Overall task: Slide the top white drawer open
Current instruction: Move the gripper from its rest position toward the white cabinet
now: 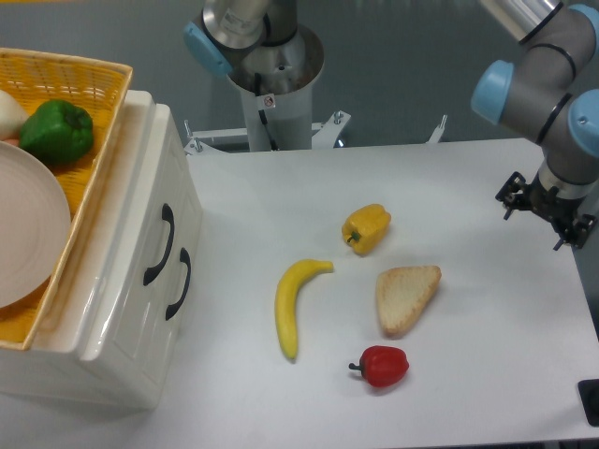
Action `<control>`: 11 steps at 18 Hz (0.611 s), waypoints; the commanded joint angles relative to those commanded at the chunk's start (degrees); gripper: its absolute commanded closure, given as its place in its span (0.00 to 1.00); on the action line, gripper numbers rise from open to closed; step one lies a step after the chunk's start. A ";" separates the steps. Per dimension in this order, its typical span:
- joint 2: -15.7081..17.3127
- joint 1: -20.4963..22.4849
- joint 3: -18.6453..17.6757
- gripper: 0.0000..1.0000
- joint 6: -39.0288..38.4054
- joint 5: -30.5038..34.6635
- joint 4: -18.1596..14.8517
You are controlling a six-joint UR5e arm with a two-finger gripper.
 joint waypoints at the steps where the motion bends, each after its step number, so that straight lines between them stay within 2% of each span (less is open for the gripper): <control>1: 0.52 -0.17 -0.52 0.00 -0.17 0.00 0.00; 3: 1.49 -0.70 -2.28 0.00 -5.41 -0.61 0.09; 5: 2.46 -1.58 -2.37 0.00 -10.79 -0.62 0.09; 8: 4.48 -2.37 -2.98 0.00 -11.33 -0.18 -0.61; 11: 7.55 -2.90 -6.32 0.00 -13.87 -0.35 -0.62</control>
